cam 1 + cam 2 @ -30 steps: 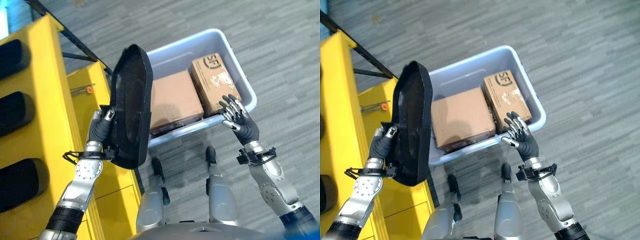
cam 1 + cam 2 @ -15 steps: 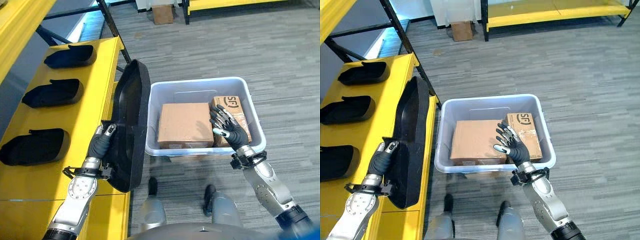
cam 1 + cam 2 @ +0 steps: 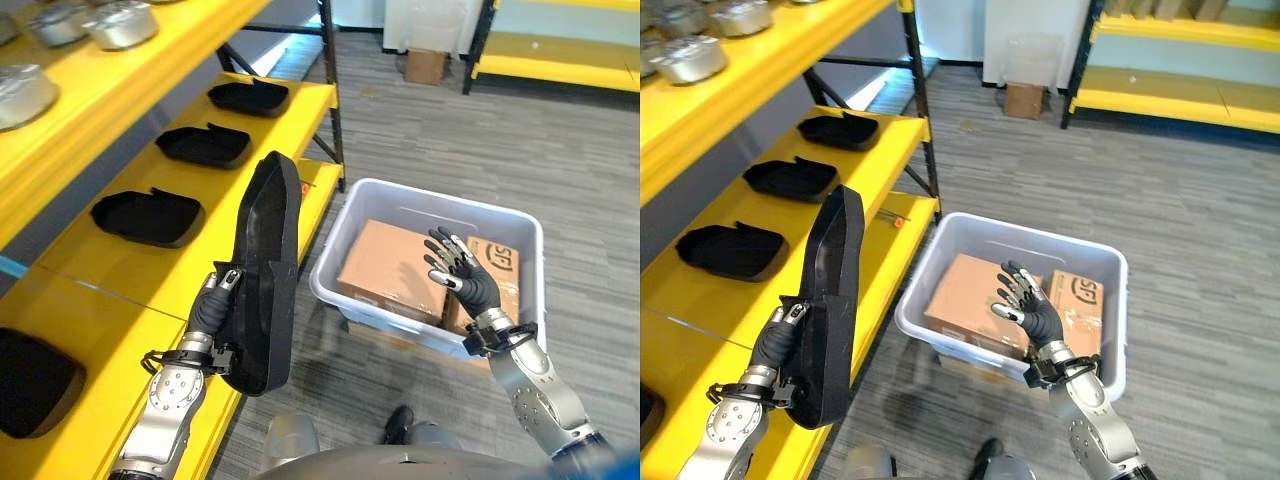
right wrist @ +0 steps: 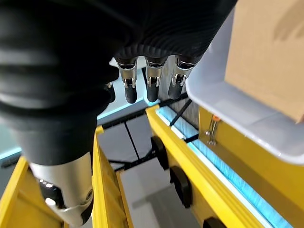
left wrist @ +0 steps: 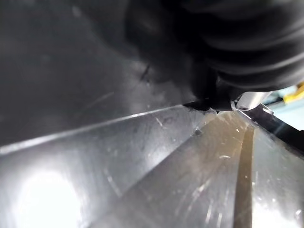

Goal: Move parts from the plastic box to the shelf.

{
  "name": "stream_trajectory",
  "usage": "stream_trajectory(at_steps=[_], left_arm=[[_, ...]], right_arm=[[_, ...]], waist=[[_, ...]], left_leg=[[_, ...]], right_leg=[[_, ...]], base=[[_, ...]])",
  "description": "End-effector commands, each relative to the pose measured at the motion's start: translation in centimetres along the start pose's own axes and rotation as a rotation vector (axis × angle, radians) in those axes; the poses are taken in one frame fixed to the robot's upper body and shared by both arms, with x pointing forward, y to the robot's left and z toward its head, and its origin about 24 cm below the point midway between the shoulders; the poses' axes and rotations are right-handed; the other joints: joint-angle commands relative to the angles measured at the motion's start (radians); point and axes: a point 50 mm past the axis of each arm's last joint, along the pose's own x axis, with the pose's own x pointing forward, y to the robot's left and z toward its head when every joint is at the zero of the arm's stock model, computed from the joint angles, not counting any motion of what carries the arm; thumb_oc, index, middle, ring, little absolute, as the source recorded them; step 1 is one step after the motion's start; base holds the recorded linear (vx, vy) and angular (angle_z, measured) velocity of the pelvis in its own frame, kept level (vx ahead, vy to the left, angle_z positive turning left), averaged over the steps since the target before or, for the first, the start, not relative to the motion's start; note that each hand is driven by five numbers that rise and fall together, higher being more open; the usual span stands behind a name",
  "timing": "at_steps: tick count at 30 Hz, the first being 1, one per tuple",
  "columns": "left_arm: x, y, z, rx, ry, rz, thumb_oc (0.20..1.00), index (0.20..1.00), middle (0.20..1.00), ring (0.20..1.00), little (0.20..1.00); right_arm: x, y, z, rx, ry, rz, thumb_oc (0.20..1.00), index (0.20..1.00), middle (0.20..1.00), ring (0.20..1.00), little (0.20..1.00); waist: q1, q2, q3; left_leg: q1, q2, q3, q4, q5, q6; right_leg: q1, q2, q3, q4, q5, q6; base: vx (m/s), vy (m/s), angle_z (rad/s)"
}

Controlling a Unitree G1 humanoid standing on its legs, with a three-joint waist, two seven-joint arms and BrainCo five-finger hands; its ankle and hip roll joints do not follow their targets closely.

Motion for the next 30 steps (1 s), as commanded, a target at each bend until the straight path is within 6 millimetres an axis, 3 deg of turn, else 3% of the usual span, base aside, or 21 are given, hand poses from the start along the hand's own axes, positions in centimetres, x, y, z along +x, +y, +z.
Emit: stream_trajectory(at_steps=[1,10,16,21,22,23,24,25,30], left_arm=[[0.5,0.9,3.2,0.033,-0.170,0.018,0.200,0.200,0.200,0.200,0.200],[0.4,1.9,3.7,0.096,-0.184,0.046,0.200,0.200,0.200,0.200,0.200],[-0.3,2.8,3.7,0.125,-0.174,0.068,0.200,0.200,0.200,0.200,0.200],[0.7,2.8,4.8,0.196,-0.227,0.043,0.200,0.200,0.200,0.200,0.200],[1.0,2.8,5.1,0.199,-0.242,0.043,0.200,0.200,0.200,0.200,0.200],[1.2,2.9,5.2,0.197,-0.247,0.048,0.200,0.200,0.200,0.200,0.200],[1.4,2.7,5.1,0.188,-0.246,0.046,0.200,0.200,0.200,0.200,0.200],[1.5,2.6,5.1,0.181,-0.247,0.040,0.200,0.200,0.200,0.200,0.200],[2.0,1.7,5.2,0.155,-0.252,0.014,0.200,0.200,0.200,0.200,0.200]], right_arm=[[1.2,1.2,1.4,0.019,-0.078,0.077,1.000,1.000,1.000,1.000,1.000],[1.8,2.1,0.9,0.020,-0.055,0.109,1.000,1.000,1.000,1.000,1.000],[1.7,2.2,0.4,0.016,-0.033,0.119,1.000,1.000,1.000,1.000,1.000],[2.2,3.6,-0.9,0.074,-0.006,0.139,1.000,1.000,1.000,1.000,1.000],[2.3,4.2,-1.0,0.088,-0.009,0.150,1.000,1.000,1.000,1.000,1.000],[2.5,4.4,-0.9,0.093,-0.011,0.163,1.000,1.000,1.000,1.000,1.000],[2.5,4.7,-1.0,0.101,-0.006,0.184,1.000,1.000,1.000,1.000,1.000],[2.4,5.0,-1.1,0.106,0.005,0.208,1.000,1.000,1.000,1.000,1.000],[1.9,4.4,-2.2,0.108,0.060,0.198,1.000,1.000,1.000,1.000,1.000]], waist=[[-0.009,-0.011,-0.029],[0.036,-0.022,-0.043],[0.066,-0.040,-0.031],[0.076,-0.041,-0.014],[0.058,-0.037,-0.010],[0.047,-0.037,-0.005],[0.025,-0.032,0.000],[0.019,-0.030,0.002],[0.009,-0.046,-0.025]], left_leg=[[0.059,-0.005,0.020,-0.149,-0.025,0.007],[0.065,-0.088,-0.007,-0.249,-0.026,0.059],[0.041,-0.158,-0.055,-0.245,-0.042,0.100],[0.028,-0.219,-0.081,-0.241,-0.047,0.128],[0.029,-0.221,-0.092,-0.243,-0.042,0.135],[0.019,-0.226,-0.086,-0.242,-0.023,0.145],[0.018,-0.227,-0.094,-0.243,-0.012,0.154],[0.017,-0.230,-0.095,-0.245,-0.001,0.163],[0.000,-0.259,-0.118,-0.253,0.041,0.175]], right_leg=[[0.041,0.020,0.108,-0.109,-0.018,0.084],[0.045,-0.046,0.089,-0.135,0.080,0.148],[0.047,-0.119,0.069,-0.147,0.152,0.200],[0.043,-0.187,0.066,-0.148,0.226,0.254],[0.025,-0.174,0.137,-0.113,0.208,0.249],[-0.015,-0.153,0.216,-0.077,0.182,0.222],[-0.036,-0.085,0.317,-0.026,0.124,0.199],[-0.063,-0.016,0.378,0.047,0.072,0.179],[-0.035,0.133,0.430,0.228,-0.081,0.137]], base=[[0.01,0.253,0.63],[-0.03,0.199,0.23],[-0.05,0.213,0.20],[-0.06,0.298,0.51],[-0.10,0.213,0.13],[-0.11,0.228,0.23],[-0.12,0.212,0.43],[-0.04,0.164,0.42],[-0.06,0.101,0.07]])
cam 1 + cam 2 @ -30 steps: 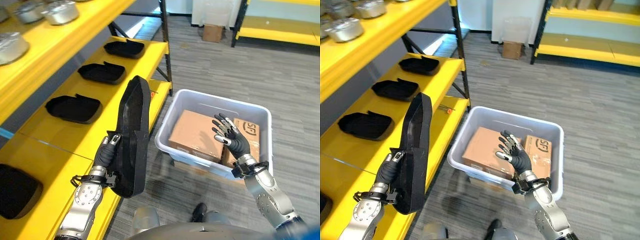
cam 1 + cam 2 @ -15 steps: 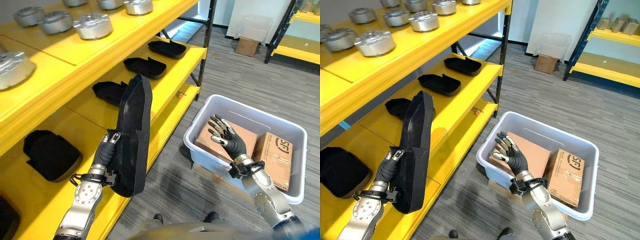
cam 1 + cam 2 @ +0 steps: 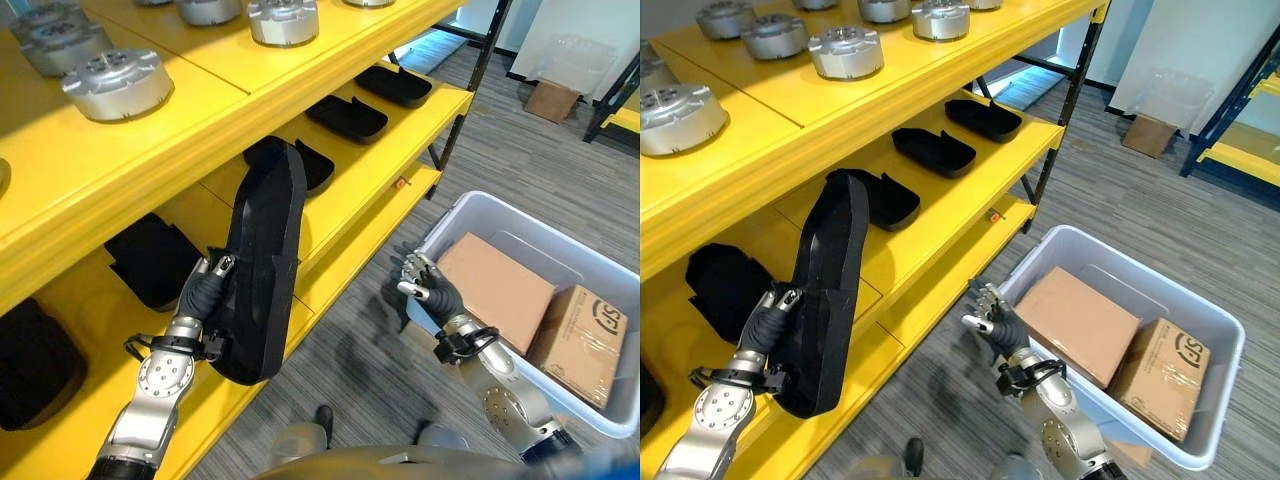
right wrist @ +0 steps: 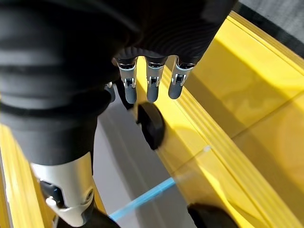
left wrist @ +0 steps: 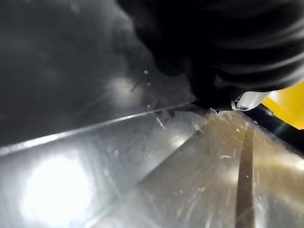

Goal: Move parts from the plastic box to the shelf.

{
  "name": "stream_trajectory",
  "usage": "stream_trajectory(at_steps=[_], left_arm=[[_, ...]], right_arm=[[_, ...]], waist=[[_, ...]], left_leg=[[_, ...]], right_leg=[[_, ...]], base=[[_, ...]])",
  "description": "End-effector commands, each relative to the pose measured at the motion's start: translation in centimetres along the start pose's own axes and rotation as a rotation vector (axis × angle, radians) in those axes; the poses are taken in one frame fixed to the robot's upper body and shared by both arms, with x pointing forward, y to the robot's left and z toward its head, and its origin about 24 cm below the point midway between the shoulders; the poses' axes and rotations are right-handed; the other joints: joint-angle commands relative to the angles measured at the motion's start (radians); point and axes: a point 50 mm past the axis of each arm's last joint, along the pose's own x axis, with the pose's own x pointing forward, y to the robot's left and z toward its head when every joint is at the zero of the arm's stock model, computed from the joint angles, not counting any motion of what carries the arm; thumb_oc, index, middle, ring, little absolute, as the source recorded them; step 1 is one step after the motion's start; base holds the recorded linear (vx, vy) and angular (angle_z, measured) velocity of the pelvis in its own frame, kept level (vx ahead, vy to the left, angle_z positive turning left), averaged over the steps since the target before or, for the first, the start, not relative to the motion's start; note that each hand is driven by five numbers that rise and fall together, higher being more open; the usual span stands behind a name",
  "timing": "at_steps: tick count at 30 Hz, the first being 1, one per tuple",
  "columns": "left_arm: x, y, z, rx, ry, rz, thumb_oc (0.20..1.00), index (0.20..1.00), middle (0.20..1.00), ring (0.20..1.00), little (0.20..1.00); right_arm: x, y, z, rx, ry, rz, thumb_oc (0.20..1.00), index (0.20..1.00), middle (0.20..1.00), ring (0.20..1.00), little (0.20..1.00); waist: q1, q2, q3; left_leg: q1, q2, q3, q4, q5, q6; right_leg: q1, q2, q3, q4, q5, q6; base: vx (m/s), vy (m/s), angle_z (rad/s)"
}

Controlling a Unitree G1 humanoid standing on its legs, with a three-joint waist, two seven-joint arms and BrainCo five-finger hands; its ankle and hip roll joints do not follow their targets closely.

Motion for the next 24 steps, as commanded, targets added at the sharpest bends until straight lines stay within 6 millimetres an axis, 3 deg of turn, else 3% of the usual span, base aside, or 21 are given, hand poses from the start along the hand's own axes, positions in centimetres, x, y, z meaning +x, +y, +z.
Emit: stream_trajectory(at_steps=[1,5,6,10,15,16,19,21,23,24], left_arm=[[1.3,0.2,3.6,-0.031,-0.202,0.027,0.200,0.200,0.200,0.200,0.200],[0.7,0.1,2.8,-0.054,-0.159,0.054,0.200,0.200,0.200,0.200,0.200],[0.6,0.2,2.6,-0.064,-0.152,0.066,0.200,0.200,0.200,0.200,0.200],[0.2,0.1,2.1,-0.066,-0.129,0.066,0.200,0.200,0.200,0.200,0.200],[0.0,0.5,1.8,-0.068,-0.116,0.087,0.200,0.200,0.200,0.200,0.200],[-0.3,0.4,1.7,-0.077,-0.109,0.081,0.200,0.200,0.200,0.200,0.200],[-0.6,0.5,1.5,-0.086,-0.105,0.084,0.200,0.200,0.200,0.200,0.200],[-0.8,0.7,1.5,-0.084,-0.103,0.092,0.200,0.200,0.200,0.200,0.200],[-1.1,1.0,1.4,-0.073,-0.096,0.097,0.200,0.200,0.200,0.200,0.200],[-1.4,0.8,1.2,-0.072,-0.083,0.086,0.200,0.200,0.200,0.200,0.200]], right_arm=[[0.6,0.8,1.4,-0.009,-0.077,0.060,1.000,1.000,1.000,1.000,1.000],[1.0,0.8,1.9,-0.025,-0.088,0.060,1.000,1.000,1.000,1.000,1.000],[1.0,0.8,2.1,-0.030,-0.095,0.056,1.000,1.000,1.000,1.000,1.000],[1.2,0.5,2.6,-0.027,-0.115,0.048,1.000,1.000,1.000,1.000,1.000],[0.9,-0.1,3.8,-0.051,-0.153,0.034,1.000,1.000,1.000,1.000,1.000],[0.6,-0.5,4.0,-0.059,-0.162,0.017,1.000,1.000,1.000,1.000,1.000],[0.6,-0.5,4.1,-0.073,-0.158,0.021,1.000,1.000,1.000,1.000,1.000],[0.8,-0.4,4.0,-0.087,-0.147,0.029,1.000,1.000,1.000,1.000,1.000],[0.6,-0.3,4.0,-0.072,-0.153,0.032,1.000,1.000,1.000,1.000,1.000],[0.0,-0.6,3.5,-0.052,-0.136,0.020,1.000,1.000,1.000,1.000,1.000]], waist=[[-0.024,0.014,-0.047],[0.005,-0.006,-0.086],[0.015,-0.010,-0.092],[0.036,-0.019,-0.101],[0.058,-0.009,-0.050],[0.064,0.000,-0.016],[0.060,0.011,0.009],[0.064,0.009,0.025],[0.051,-0.010,0.029],[0.045,-0.032,0.024]], left_leg=[[0.019,-0.076,0.041,-0.095,0.022,0.068],[-0.042,-0.087,0.058,-0.084,0.050,0.065],[-0.063,-0.088,0.064,-0.085,0.065,0.059],[-0.118,-0.085,0.084,-0.086,0.111,0.039],[-0.218,-0.057,0.076,-0.005,0.170,-0.016],[-0.252,-0.047,0.078,0.040,0.195,-0.054],[-0.274,-0.025,0.111,0.100,0.220,-0.088],[-0.293,-0.006,0.133,0.172,0.224,-0.098],[-0.277,0.043,0.163,0.240,0.164,-0.078],[-0.234,0.072,0.142,0.261,0.101,-0.062]], right_leg=[[0.020,0.151,0.047,0.122,-0.032,-0.011],[0.089,0.175,0.080,0.047,-0.029,-0.011],[0.113,0.182,0.094,-0.023,-0.055,-0.024],[0.148,0.209,0.132,-0.124,-0.067,-0.055],[0.164,0.235,0.101,-0.192,-0.056,-0.092],[0.165,0.242,0.078,-0.206,-0.057,-0.103],[0.156,0.242,0.043,-0.209,-0.048,-0.111],[0.148,0.227,0.019,-0.224,-0.029,-0.119],[0.145,0.198,-0.007,-0.244,-0.008,-0.118],[0.146,0.166,-0.031,-0.251,0.009,-0.116]], base=[[-0.08,0.022,0.13],[-0.16,-0.013,-0.02],[-0.15,-0.029,-0.16],[-0.21,-0.046,-0.19],[-0.31,-0.093,-0.02],[-0.18,-0.063,0.24],[-0.24,-0.063,0.71],[-0.23,-0.030,0.82],[-0.17,0.005,0.70],[-0.13,0.028,0.49]])
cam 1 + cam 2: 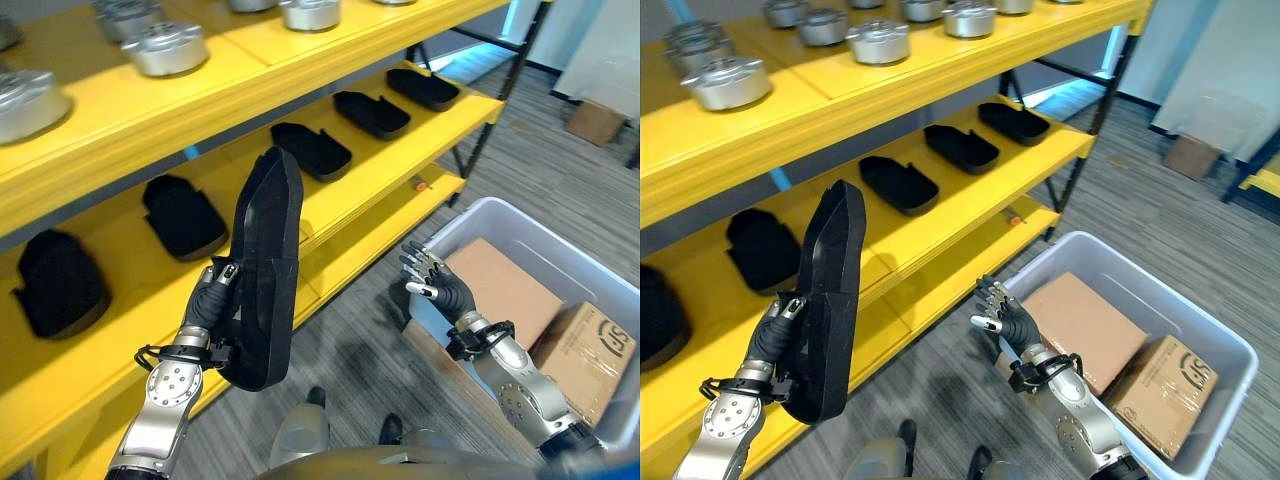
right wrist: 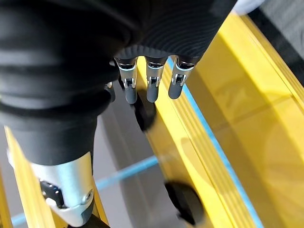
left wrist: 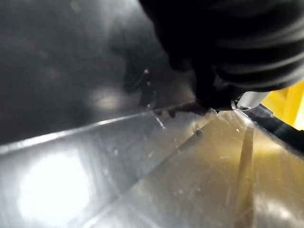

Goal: Move parts from the plastic box to the shelf.

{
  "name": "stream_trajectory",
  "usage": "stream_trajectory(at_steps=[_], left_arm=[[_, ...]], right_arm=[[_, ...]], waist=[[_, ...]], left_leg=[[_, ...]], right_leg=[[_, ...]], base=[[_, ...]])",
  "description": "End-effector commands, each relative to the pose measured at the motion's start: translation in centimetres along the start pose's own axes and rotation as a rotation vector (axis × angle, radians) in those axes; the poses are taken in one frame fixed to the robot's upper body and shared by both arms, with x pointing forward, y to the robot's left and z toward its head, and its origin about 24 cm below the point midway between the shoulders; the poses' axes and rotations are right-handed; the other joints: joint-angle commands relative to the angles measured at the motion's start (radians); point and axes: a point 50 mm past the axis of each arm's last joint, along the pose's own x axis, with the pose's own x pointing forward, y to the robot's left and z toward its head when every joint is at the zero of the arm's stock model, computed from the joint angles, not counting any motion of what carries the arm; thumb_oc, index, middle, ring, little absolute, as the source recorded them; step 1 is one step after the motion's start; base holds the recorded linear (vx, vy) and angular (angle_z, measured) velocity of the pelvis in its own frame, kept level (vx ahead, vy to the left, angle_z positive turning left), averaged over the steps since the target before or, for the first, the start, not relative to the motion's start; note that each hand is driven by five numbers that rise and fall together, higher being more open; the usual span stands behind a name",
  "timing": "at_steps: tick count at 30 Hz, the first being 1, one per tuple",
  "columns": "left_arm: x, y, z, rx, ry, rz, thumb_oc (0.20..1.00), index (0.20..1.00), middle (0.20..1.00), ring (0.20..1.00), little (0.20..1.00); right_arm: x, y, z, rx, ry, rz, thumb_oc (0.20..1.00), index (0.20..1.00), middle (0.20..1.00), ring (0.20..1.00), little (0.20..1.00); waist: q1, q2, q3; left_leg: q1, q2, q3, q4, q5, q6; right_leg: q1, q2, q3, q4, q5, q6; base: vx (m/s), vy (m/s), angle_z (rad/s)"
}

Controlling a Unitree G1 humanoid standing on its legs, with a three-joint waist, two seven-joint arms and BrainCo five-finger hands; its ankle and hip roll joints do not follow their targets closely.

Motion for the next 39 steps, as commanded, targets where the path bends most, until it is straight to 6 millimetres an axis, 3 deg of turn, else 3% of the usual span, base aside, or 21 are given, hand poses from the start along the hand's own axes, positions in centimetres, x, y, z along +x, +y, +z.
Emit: stream_trajectory(at_steps=[1,3,4,6,7,8,10,12,17,21,24,26,30,31,32,33,34,35,36,37,39], left_arm=[[0.1,1.7,2.8,0.012,-0.154,0.043,0.200,0.200,0.200,0.200,0.200],[0.0,1.4,2.5,0.000,-0.139,0.028,0.200,0.200,0.200,0.200,0.200],[0.0,1.3,2.5,-0.001,-0.140,0.027,0.200,0.200,0.200,0.200,0.200],[0.6,0.7,2.7,-0.015,-0.147,0.007,0.200,0.200,0.200,0.200,0.200],[0.6,0.7,2.7,-0.016,-0.146,0.006,0.200,0.200,0.200,0.200,0.200],[1.1,0.1,2.9,-0.025,-0.157,-0.016,0.200,0.200,0.200,0.200,0.200],[1.1,0.1,3.0,-0.027,-0.158,-0.018,0.200,0.200,0.200,0.200,0.200],[0.9,-0.1,2.9,-0.032,-0.152,-0.033,0.200,0.200,0.200,0.200,0.200],[1.3,-0.2,3.3,-0.017,-0.169,-0.060,0.200,0.200,0.200,0.200,0.200],[1.2,0.5,3.3,0.017,-0.169,-0.052,0.200,0.200,0.200,0.200,0.200],[1.1,0.7,3.2,0.023,-0.166,-0.046,0.200,0.200,0.200,0.200,0.200],[1.2,1.0,3.4,0.038,-0.178,-0.044,0.200,0.200,0.200,0.200,0.200],[1.8,0.7,3.9,0.052,-0.205,-0.055,0.200,0.200,0.200,0.200,0.200],[2.2,0.4,4.2,0.056,-0.222,-0.056,0.200,0.200,0.200,0.200,0.200],[2.3,0.4,4.2,0.056,-0.223,-0.055,0.200,0.200,0.200,0.200,0.200],[2.5,0.3,4.3,0.055,-0.228,-0.058,0.200,0.200,0.200,0.200,0.200],[2.4,0.1,4.3,0.051,-0.228,-0.060,0.200,0.200,0.200,0.200,0.200],[2.4,0.1,4.3,0.051,-0.228,-0.060,0.200,0.200,0.200,0.200,0.200],[2.2,-0.1,3.9,0.034,-0.210,-0.063,0.200,0.200,0.200,0.200,0.200],[2.0,-0.2,3.6,0.028,-0.196,-0.069,0.200,0.200,0.200,0.200,0.200],[2.0,-0.4,3.6,0.022,-0.192,-0.077,0.200,0.200,0.200,0.200,0.200]], right_arm=[[0.3,1.1,2.0,0.046,-0.128,0.051,1.000,1.000,1.000,1.000,1.000],[-0.4,0.5,1.2,0.075,-0.103,0.011,1.000,1.000,1.000,1.000,1.000],[-0.4,0.5,1.2,0.075,-0.103,0.010,1.000,1.000,1.000,1.000,1.000],[-0.9,-0.3,0.8,0.087,-0.100,-0.040,1.000,1.000,1.000,1.000,1.000],[-1.0,-0.3,0.8,0.087,-0.100,-0.041,1.000,1.000,1.000,1.000,1.000],[-1.0,-0.6,0.7,0.081,-0.098,-0.064,1.000,1.000,1.000,1.000,1.000],[-1.0,-0.8,0.9,0.073,-0.103,-0.073,1.000,1.000,1.000,1.000,1.000],[-1.2,-1.3,1.1,0.068,-0.111,-0.098,1.000,1.000,1.000,1.000,1.000],[-1.3,-1.6,1.2,0.059,-0.123,-0.129,1.000,1.000,1.000,1.000,1.000],[-0.7,-0.8,1.3,0.069,-0.136,-0.097,1.000,1.000,1.000,1.000,1.000],[-0.5,-0.5,1.1,0.075,-0.128,-0.083,1.000,1.000,1.000,1.000,1.000],[-0.2,-0.1,0.9,0.072,-0.124,-0.065,1.000,1.000,1.000,1.000,1.000],[0.2,0.1,0.4,0.074,-0.115,-0.077,1.000,1.000,1.000,1.000,1.000],[0.5,0.4,0.5,0.086,-0.123,-0.068,1.000,1.000,1.000,1.000,1.000],[0.5,0.4,0.5,0.085,-0.124,-0.068,1.000,1.000,1.000,1.000,1.000],[0.6,0.7,0.7,0.087,-0.127,-0.050,1.000,1.000,1.000,1.000,1.000],[0.6,1.0,0.6,0.096,-0.117,-0.014,1.000,1.000,1.000,1.000,1.000],[0.6,1.0,0.6,0.095,-0.117,-0.013,1.000,1.000,1.000,1.000,1.000],[0.5,1.2,0.5,0.104,-0.108,0.008,1.000,1.000,1.000,1.000,1.000],[0.4,1.1,0.3,0.107,-0.096,0.010,1.000,1.000,1.000,1.000,1.000],[0.4,1.2,0.2,0.106,-0.093,0.015,1.000,1.000,1.000,1.000,1.000]], waist=[[-0.036,-0.073,-0.020],[-0.056,-0.087,-0.039],[-0.056,-0.087,-0.033],[-0.096,-0.076,-0.058],[-0.097,-0.075,-0.057],[-0.117,-0.054,-0.072],[-0.121,-0.035,-0.089],[-0.129,-0.020,-0.104],[-0.108,-0.020,-0.103],[-0.073,-0.034,-0.093],[-0.063,-0.040,-0.091],[-0.053,-0.052,-0.086],[-0.054,-0.042,-0.088],[-0.080,-0.038,-0.079],[-0.076,-0.039,-0.079],[-0.094,-0.034,-0.077],[-0.107,-0.027,-0.073],[-0.107,-0.028,-0.074],[-0.113,-0.037,-0.072],[-0.120,-0.045,-0.074],[-0.126,-0.051,-0.078]], left_leg=[[-0.070,-0.023,0.044,0.099,-0.017,0.073],[0.030,0.061,0.011,0.099,-0.080,0.068],[0.026,0.061,0.020,0.096,-0.060,0.075],[0.155,0.204,0.038,0.044,-0.040,0.044],[0.160,0.205,0.036,0.036,-0.036,0.041],[0.226,0.258,0.036,-0.027,0.004,0.017],[0.255,0.245,0.005,-0.076,-0.024,-0.002],[0.268,0.229,0.032,-0.162,-0.082,-0.003],[0.248,0.168,0.043,-0.191,-0.156,0.009],[0.220,0.063,0.004,-0.176,-0.205,0.058],[0.207,0.022,-0.007,-0.169,-0.221,0.079],[0.176,-0.043,-0.022,-0.136,-0.242,0.109],[0.171,-0.082,-0.036,-0.141,-0.238,0.133],[0.170,-0.104,-0.053,-0.155,-0.209,0.154],[0.170,-0.104,-0.049,-0.157,-0.208,0.154],[0.175,-0.111,-0.066,-0.178,-0.188,0.166],[0.194,-0.116,-0.067,-0.206,-0.170,0.181],[0.192,-0.116,-0.066,-0.207,-0.167,0.181],[0.197,-0.130,-0.067,-0.211,-0.161,0.189],[0.199,-0.139,-0.070,-0.210,-0.158,0.189],[0.197,-0.146,-0.076,-0.209,-0.154,0.189]], right_leg=[[0.134,0.028,-0.041,-0.174,0.003,0.044],[0.135,-0.001,-0.076,-0.168,-0.013,0.046],[0.129,-0.004,-0.090,-0.166,0.000,0.042],[0.111,-0.026,-0.143,-0.146,-0.030,0.045],[0.113,-0.025,-0.146,-0.144,-0.033,0.044],[0.096,-0.047,-0.192,-0.124,-0.036,0.052],[0.086,-0.061,-0.201,-0.117,-0.026,0.069],[0.078,-0.085,-0.209,-0.107,-0.006,0.090],[0.081,-0.156,-0.251,-0.104,0.050,0.137],[0.084,-0.240,-0.264,-0.163,0.160,0.202],[0.081,-0.267,-0.256,-0.180,0.194,0.220],[0.073,-0.314,-0.237,-0.195,0.250,0.247],[0.057,-0.349,-0.217,-0.143,0.240,0.248],[0.021,-0.328,-0.118,-0.098,0.240,0.221],[0.015,-0.329,-0.112,-0.092,0.238,0.221],[-0.010,-0.275,-0.031,-0.057,0.203,0.204],[-0.036,-0.164,0.025,0.006,0.112,0.170],[-0.040,-0.164,0.026,0.006,0.114,0.169],[-0.044,-0.072,0.028,0.054,0.057,0.144],[-0.047,-0.027,0.044,0.061,0.035,0.139],[-0.053,0.007,0.071,0.059,0.028,0.138]], base=[[-0.13,0.060,0.50],[-0.05,0.050,0.57],[0.00,0.097,0.82],[-0.04,0.144,0.82],[-0.07,0.235,0.85],[-0.06,0.259,0.76],[-0.05,0.311,0.75],[-0.02,0.300,0.62],[-0.04,0.304,0.59],[-0.08,0.350,0.43],[-0.07,0.268,0.20],[-0.10,0.446,0.09],[-0.05,0.315,0.29],[-0.06,0.308,0.38],[-0.08,0.292,0.44],[-0.02,0.255,0.63],[-0.02,0.253,0.56],[0.00,0.238,0.20],[0.01,0.111,-0.05],[0.01,0.112,-0.07],[0.02,0.041,0.09]])
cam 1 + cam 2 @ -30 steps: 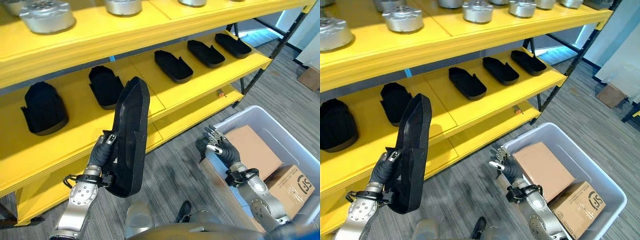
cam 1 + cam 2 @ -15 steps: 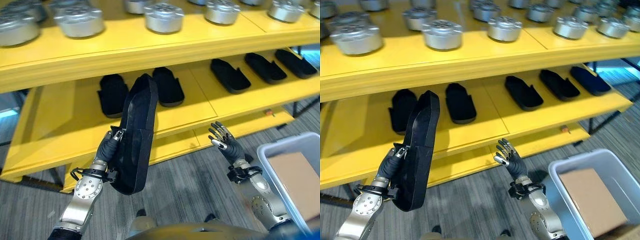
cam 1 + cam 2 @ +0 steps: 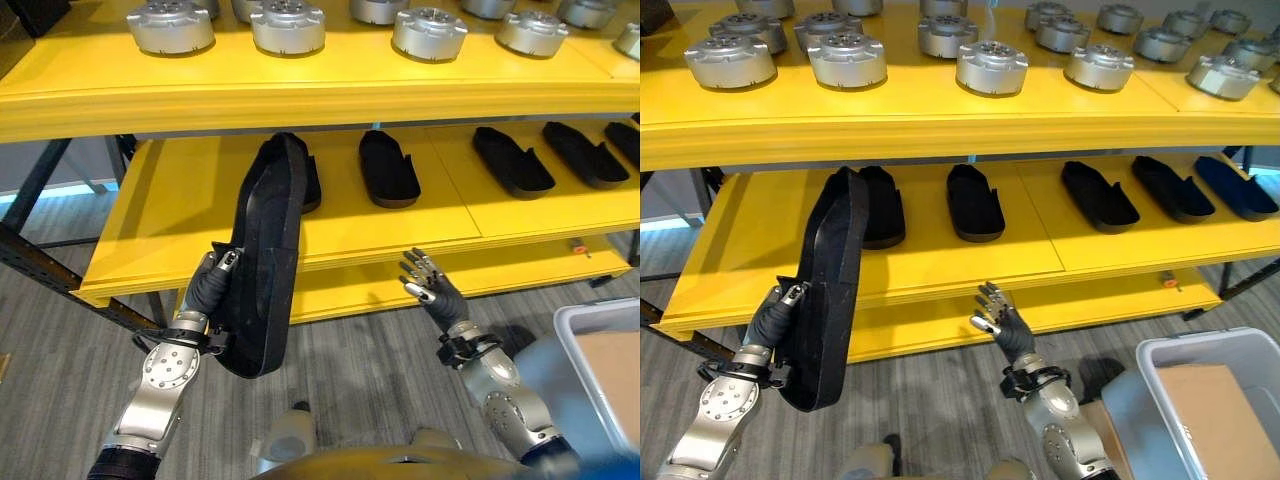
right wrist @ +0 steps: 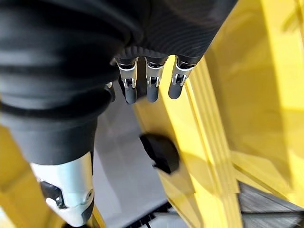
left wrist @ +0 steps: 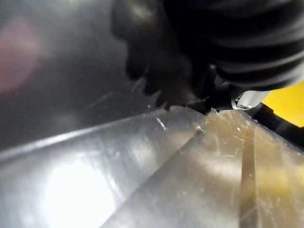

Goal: Move parts from the plastic box to the shelf.

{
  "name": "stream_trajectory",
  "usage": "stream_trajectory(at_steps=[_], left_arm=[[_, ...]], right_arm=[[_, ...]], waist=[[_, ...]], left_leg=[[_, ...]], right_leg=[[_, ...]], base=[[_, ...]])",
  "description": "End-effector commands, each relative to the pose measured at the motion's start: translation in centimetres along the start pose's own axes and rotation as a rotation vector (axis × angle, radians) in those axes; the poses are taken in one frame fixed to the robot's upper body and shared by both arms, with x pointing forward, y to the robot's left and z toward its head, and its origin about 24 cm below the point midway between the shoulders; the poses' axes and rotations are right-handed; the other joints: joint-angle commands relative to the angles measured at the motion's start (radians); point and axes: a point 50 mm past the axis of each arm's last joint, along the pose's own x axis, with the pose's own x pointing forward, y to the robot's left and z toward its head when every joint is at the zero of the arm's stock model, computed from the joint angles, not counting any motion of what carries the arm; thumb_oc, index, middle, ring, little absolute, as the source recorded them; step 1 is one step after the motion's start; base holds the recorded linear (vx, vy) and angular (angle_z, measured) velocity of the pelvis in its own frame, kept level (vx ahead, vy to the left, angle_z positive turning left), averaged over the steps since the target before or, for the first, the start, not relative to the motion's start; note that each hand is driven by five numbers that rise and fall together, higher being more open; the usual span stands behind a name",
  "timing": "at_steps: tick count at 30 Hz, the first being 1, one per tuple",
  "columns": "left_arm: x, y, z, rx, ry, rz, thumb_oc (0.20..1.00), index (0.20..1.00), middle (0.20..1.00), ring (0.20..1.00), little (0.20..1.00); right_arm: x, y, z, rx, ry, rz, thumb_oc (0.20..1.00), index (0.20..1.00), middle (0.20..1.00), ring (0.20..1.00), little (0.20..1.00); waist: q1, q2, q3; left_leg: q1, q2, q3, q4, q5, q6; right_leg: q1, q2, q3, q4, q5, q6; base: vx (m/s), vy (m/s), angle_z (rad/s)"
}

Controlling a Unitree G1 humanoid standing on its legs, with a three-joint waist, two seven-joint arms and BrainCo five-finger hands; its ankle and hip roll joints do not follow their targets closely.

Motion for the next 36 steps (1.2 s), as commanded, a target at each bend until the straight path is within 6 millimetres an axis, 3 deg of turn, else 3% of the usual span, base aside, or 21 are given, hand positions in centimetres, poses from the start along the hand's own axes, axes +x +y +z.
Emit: stream_trajectory(at_steps=[1,3,6,9,10,11,14,16,17,18,19,20,22,24,26,27,29,30,31,32,36], left_arm=[[0.3,-1.0,2.4,-0.045,-0.147,-0.021,0.200,0.200,0.200,0.200,0.200],[0.4,-1.5,2.3,-0.052,-0.145,-0.038,0.200,0.200,0.200,0.200,0.200],[0.3,-1.9,2.4,-0.053,-0.150,-0.039,0.200,0.200,0.200,0.200,0.200],[0.3,-2.1,2.5,-0.065,-0.158,-0.045,0.200,0.200,0.200,0.200,0.200],[0.4,-2.1,2.5,-0.061,-0.159,-0.051,0.200,0.200,0.200,0.200,0.200],[0.5,-2.2,2.6,-0.071,-0.161,-0.054,0.200,0.200,0.200,0.200,0.200],[0.4,-2.3,2.6,-0.095,-0.158,-0.057,0.200,0.200,0.200,0.200,0.200],[0.4,-2.3,2.5,-0.102,-0.156,-0.055,0.200,0.200,0.200,0.200,0.200],[0.3,-2.1,2.5,-0.103,-0.154,-0.049,0.200,0.200,0.200,0.200,0.200],[0.1,-1.7,2.4,-0.100,-0.149,-0.025,0.200,0.200,0.200,0.200,0.200],[0.4,-1.6,2.5,-0.105,-0.148,-0.012,0.200,0.200,0.200,0.200,0.200],[0.4,-1.6,2.5,-0.105,-0.148,-0.012,0.200,0.200,0.200,0.200,0.200],[0.7,-1.7,2.7,-0.104,-0.154,-0.011,0.200,0.200,0.200,0.200,0.200],[1.2,-1.9,3.0,-0.108,-0.165,-0.019,0.200,0.200,0.200,0.200,0.200],[1.4,-2.0,3.0,-0.115,-0.165,-0.024,0.200,0.200,0.200,0.200,0.200],[1.2,-2.1,3.0,-0.123,-0.166,-0.029,0.200,0.200,0.200,0.200,0.200],[1.3,-2.2,3.1,-0.116,-0.172,-0.035,0.200,0.200,0.200,0.200,0.200],[1.3,-2.1,3.2,-0.116,-0.175,-0.035,0.200,0.200,0.200,0.200,0.200],[1.5,-1.9,3.3,-0.090,-0.183,-0.053,0.200,0.200,0.200,0.200,0.200],[1.5,-1.9,3.3,-0.090,-0.183,-0.054,0.200,0.200,0.200,0.200,0.200],[1.9,-1.3,3.8,-0.077,-0.205,-0.047,0.200,0.200,0.200,0.200,0.200]], right_arm=[[0.5,0.4,2.4,-0.019,-0.100,0.058,1.000,1.000,1.000,1.000,1.000],[0.1,0.2,2.4,-0.016,-0.098,0.054,1.000,1.000,1.000,1.000,1.000],[-0.2,-0.1,2.3,-0.022,-0.099,0.028,1.000,1.000,1.000,1.000,1.000],[-0.6,-0.7,2.7,-0.025,-0.114,0.000,1.000,1.000,1.000,1.000,1.000],[-0.6,-0.9,2.8,-0.025,-0.120,-0.007,1.000,1.000,1.000,1.000,1.000],[-0.6,-1.2,3.1,-0.031,-0.130,-0.018,1.000,1.000,1.000,1.000,1.000],[-0.7,-1.6,3.3,-0.052,-0.129,-0.032,1.000,1.000,1.000,1.000,1.000],[-0.7,-1.7,3.3,-0.054,-0.128,-0.036,1.000,1.000,1.000,1.000,1.000],[-0.6,-1.8,3.3,-0.056,-0.130,-0.044,1.000,1.000,1.000,1.000,1.000],[-0.5,-1.7,3.5,-0.053,-0.133,-0.032,1.000,1.000,1.000,1.000,1.000],[-0.6,-2.0,3.4,-0.056,-0.129,-0.055,1.000,1.000,1.000,1.000,1.000],[-0.6,-2.1,3.4,-0.057,-0.129,-0.056,1.000,1.000,1.000,1.000,1.000],[-0.6,-2.3,3.5,-0.063,-0.134,-0.080,1.000,1.000,1.000,1.000,1.000],[-0.8,-2.8,3.6,-0.067,-0.136,-0.107,1.000,1.000,1.000,1.000,1.000],[-0.9,-3.0,3.7,-0.068,-0.137,-0.115,1.000,1.000,1.000,1.000,1.000],[-0.9,-2.7,3.7,-0.064,-0.140,-0.103,1.000,1.000,1.000,1.000,1.000],[-0.9,-2.6,3.7,-0.066,-0.142,-0.097,1.000,1.000,1.000,1.000,1.000],[-0.8,-2.5,3.7,-0.066,-0.146,-0.093,1.000,1.000,1.000,1.000,1.000],[-1.1,-2.6,3.5,-0.043,-0.149,-0.116,1.000,1.000,1.000,1.000,1.000],[-1.2,-2.6,3.5,-0.043,-0.149,-0.117,1.000,1.000,1.000,1.000,1.000],[-1.9,-2.8,3.0,-0.028,-0.142,-0.136,1.000,1.000,1.000,1.000,1.000]], waist=[[-0.039,0.023,-0.027],[-0.059,0.018,-0.036],[-0.059,0.022,-0.063],[-0.059,0.027,-0.067],[-0.059,0.024,-0.066],[-0.058,0.017,-0.047],[-0.046,0.012,-0.006],[-0.046,0.014,-0.001],[-0.047,0.007,0.005],[-0.040,-0.011,-0.003],[-0.048,-0.010,-0.018],[-0.049,-0.010,-0.019],[-0.057,0.007,-0.020],[-0.072,0.048,-0.017],[-0.077,0.061,-0.017],[-0.081,0.082,-0.026],[-0.072,0.086,-0.032],[-0.065,0.086,-0.030],[-0.062,0.077,-0.019],[-0.063,0.075,-0.019],[-0.056,0.059,-0.008]], left_leg=[[0.130,-0.136,0.013,-0.176,0.013,0.092],[0.127,-0.150,-0.010,-0.197,0.034,0.094],[0.142,-0.154,0.004,-0.235,0.043,0.094],[0.141,-0.153,0.015,-0.198,0.020,0.092],[0.134,-0.156,0.018,-0.157,0.002,0.088],[0.091,-0.164,0.032,-0.024,-0.036,0.060],[0.015,-0.165,0.026,0.151,-0.007,0.005],[0.001,-0.151,0.021,0.176,-0.010,0.001],[-0.010,-0.117,0.027,0.191,-0.010,0.002],[0.020,-0.010,0.018,0.109,-0.011,0.026],[0.040,0.147,-0.010,-0.045,0.116,0.000],[0.045,0.149,-0.011,-0.058,0.123,-0.003],[0.049,0.238,-0.009,-0.141,0.228,-0.028],[0.068,0.317,0.025,-0.248,0.340,-0.086],[0.078,0.325,0.059,-0.269,0.350,-0.106],[0.093,0.326,0.073,-0.278,0.290,-0.114],[0.100,0.318,0.062,-0.278,0.280,-0.115],[0.106,0.302,0.049,-0.266,0.247,-0.102],[0.075,0.252,0.058,-0.174,0.168,-0.092],[0.072,0.248,0.056,-0.166,0.163,-0.090],[0.010,0.159,0.074,-0.021,0.067,-0.085]], right_leg=[[0.033,0.142,0.123,-0.145,0.071,0.052],[0.042,0.178,0.228,-0.213,0.094,0.033],[0.084,0.171,0.230,-0.272,0.116,0.031],[0.105,0.167,0.218,-0.284,0.113,0.025],[0.111,0.164,0.213,-0.285,0.110,0.022],[0.122,0.150,0.193,-0.282,0.105,0.014],[0.140,0.139,0.176,-0.271,0.097,-0.002],[0.141,0.137,0.172,-0.265,0.092,-0.005],[0.146,0.127,0.172,-0.258,0.087,-0.005],[0.145,0.096,0.176,-0.243,0.070,0.000],[0.129,0.072,0.170,-0.211,0.031,0.000],[0.127,0.073,0.167,-0.207,0.028,-0.002],[0.118,0.064,0.155,-0.170,0.000,-0.002],[0.091,0.044,0.135,-0.073,-0.045,0.010],[0.088,0.035,0.119,-0.050,-0.058,0.018],[0.078,0.022,0.112,-0.019,-0.067,0.033],[0.075,0.007,0.116,-0.008,-0.066,0.047],[0.079,-0.014,0.125,-0.002,-0.063,0.059],[0.119,-0.078,0.123,-0.032,-0.034,0.100],[0.122,-0.081,0.122,-0.035,-0.033,0.102],[0.192,-0.168,0.096,-0.145,0.030,0.151]], base=[[0.03,0.034,0.11],[0.03,0.008,0.44],[0.06,-0.016,0.16],[0.06,-0.055,-0.04],[0.01,-0.103,0.03],[-0.01,-0.102,0.15],[-0.04,-0.066,0.36],[-0.01,-0.006,0.44],[0.03,0.067,0.43],[0.09,0.197,0.03],[0.09,0.180,-0.17],[0.08,0.178,-0.24],[0.06,0.197,0.42],[0.12,0.412,0.44],[0.10,0.308,0.39],[0.07,0.204,0.45],[0.11,0.293,0.28],[0.19,0.568,0.05],[0.13,0.444,0.09],[0.14,0.436,-0.09],[0.07,0.294,0.12]])
